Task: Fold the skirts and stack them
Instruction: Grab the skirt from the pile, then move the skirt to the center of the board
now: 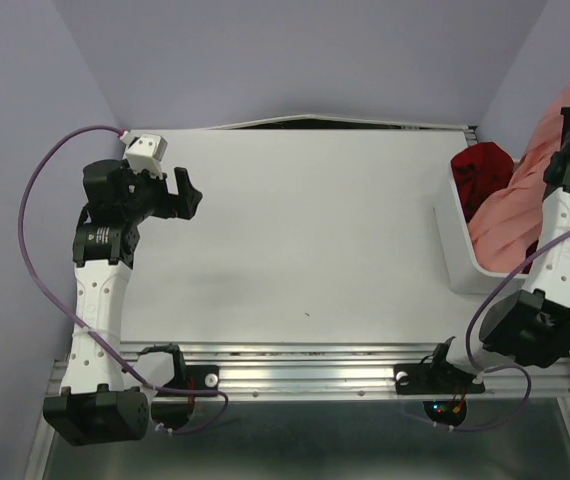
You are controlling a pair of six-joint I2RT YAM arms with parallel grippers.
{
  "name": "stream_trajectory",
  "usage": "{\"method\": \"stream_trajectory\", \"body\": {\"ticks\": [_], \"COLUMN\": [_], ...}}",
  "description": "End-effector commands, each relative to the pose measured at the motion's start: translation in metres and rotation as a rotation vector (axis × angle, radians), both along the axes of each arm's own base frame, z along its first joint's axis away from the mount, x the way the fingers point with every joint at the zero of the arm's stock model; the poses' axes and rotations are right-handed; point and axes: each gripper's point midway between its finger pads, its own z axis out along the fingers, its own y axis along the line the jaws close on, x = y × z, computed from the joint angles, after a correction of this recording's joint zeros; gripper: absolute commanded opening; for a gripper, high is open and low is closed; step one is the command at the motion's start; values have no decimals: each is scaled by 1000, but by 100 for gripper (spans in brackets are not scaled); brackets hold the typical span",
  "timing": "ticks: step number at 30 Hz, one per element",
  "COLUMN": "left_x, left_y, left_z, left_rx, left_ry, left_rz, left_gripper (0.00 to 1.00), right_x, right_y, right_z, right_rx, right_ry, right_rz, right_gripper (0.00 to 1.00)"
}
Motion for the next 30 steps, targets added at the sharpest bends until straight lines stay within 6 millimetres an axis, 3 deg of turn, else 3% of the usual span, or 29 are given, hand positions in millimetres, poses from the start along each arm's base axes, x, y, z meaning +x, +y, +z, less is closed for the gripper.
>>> {"method": "stream_trajectory", "body": {"ticks": [1, 2, 5, 6, 12, 13, 15, 16, 17, 20, 23, 24, 25, 26, 27, 28, 30], "left_x": [6, 9, 15, 15, 24, 25, 26, 27, 27, 27, 28, 28, 28, 28, 28, 28, 28], "left_y": [-9, -10, -10, -9, 3, 5, 8, 9, 11, 14, 17, 17, 18, 17, 18, 19, 20], "left_z": [32, 31, 41, 50, 67, 70, 74, 77, 81, 88, 91, 92, 93, 94, 95, 97, 97], "left_rx": [-49, -63, -94, -119, -232, -239, -246, -250, -249, -244, -241, -242, -241, -240, -233, -230, -218], "left_ry": [-90, -79, -72, -80, -67, -73, -83, -92, -101, -120, -126, -128, -131, -133, -140, -146, -150], "left_rz": [-44, -47, -71, -83, -119, -124, -118, -118, -111, -101, -86, -85, -85, -89, -88, -87, -84], "left_gripper": [99, 99, 99, 99, 99, 99, 99, 99, 99, 99, 99, 99, 99, 99, 99, 99, 99], "right_x": [-19, -25, -27, -32, -55, -59, -67, -63, -76, -86, -82, -73, -67, -59, -44, -45, -30], "right_y": [34, 44, 74, 91, 165, 184, 203, 212, 228, 256, 295, 323, 338, 352, 366, 399, 432], "right_z": [119, 141, 174, 195, 278, 291, 310, 310, 330, 345, 343, 335, 328, 314, 285, 267, 215], "right_rx": [-64, -66, -48, -57, -15, 22, 51, 76, 97, 168, 201, 249, 290, 328, 401, 460, 519], "right_ry": [-292, -343, -429, -473, -710, -757, -817, -812, -880, -932, -914, -879, -856, -809, -740, -690, -554], "right_rz": [116, 145, 284, 358, 682, 781, 882, 950, 1035, 1238, 1404, 1469, 1495, 1513, 1522, 1590, 1593], "right_gripper": [1, 1, 1, 1, 1, 1, 1, 1, 1, 1, 1, 1, 1, 1, 1, 1, 1]}}
